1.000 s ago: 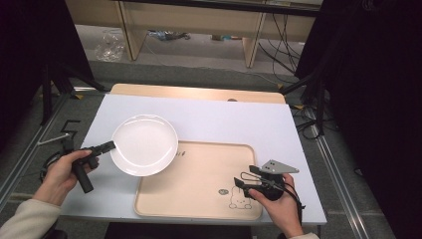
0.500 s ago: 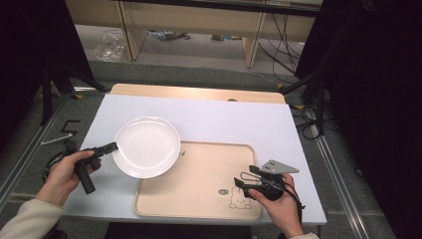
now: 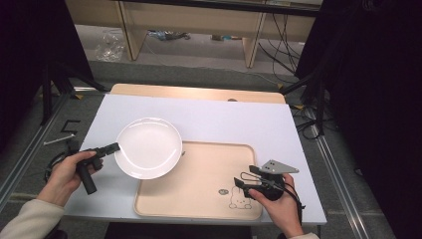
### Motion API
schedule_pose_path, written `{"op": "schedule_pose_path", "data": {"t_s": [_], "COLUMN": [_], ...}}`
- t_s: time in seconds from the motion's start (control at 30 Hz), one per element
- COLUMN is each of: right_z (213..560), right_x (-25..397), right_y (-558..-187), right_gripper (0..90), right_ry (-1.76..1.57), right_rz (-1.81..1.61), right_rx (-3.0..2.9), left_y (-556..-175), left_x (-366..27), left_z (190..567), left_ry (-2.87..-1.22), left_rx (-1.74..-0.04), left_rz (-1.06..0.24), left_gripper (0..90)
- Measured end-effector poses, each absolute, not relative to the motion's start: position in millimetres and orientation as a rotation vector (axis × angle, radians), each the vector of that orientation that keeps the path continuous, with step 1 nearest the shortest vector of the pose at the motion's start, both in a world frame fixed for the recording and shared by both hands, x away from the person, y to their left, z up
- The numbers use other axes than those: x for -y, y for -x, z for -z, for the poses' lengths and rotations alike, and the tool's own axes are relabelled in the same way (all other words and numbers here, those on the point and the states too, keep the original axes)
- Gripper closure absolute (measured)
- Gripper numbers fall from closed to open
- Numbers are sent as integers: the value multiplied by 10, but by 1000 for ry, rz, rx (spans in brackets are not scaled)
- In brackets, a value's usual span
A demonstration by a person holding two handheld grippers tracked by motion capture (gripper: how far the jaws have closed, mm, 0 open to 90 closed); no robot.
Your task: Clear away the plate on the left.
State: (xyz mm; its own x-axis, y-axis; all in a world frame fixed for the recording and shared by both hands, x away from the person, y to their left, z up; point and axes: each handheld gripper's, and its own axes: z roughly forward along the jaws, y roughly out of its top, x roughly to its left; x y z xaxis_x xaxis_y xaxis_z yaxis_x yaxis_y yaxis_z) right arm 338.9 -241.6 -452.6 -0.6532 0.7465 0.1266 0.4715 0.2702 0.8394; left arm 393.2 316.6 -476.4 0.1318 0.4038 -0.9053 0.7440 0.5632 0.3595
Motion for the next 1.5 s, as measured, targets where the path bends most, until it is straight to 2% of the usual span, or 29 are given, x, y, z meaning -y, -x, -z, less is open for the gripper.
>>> {"op": "schedule_pose_path", "data": {"t_s": [1.5], "right_z": [4526], "right_x": [2415], "right_y": [-3388], "right_gripper": [256], "right_ry": [-1117], "right_rz": [-1330], "right_rx": [-2252], "left_y": [-3931], "left_x": [-3032], "left_z": [4773], "left_ry": [-1065], "left_rx": [-1469], "left_rz": [362], "left_gripper": [854]}}
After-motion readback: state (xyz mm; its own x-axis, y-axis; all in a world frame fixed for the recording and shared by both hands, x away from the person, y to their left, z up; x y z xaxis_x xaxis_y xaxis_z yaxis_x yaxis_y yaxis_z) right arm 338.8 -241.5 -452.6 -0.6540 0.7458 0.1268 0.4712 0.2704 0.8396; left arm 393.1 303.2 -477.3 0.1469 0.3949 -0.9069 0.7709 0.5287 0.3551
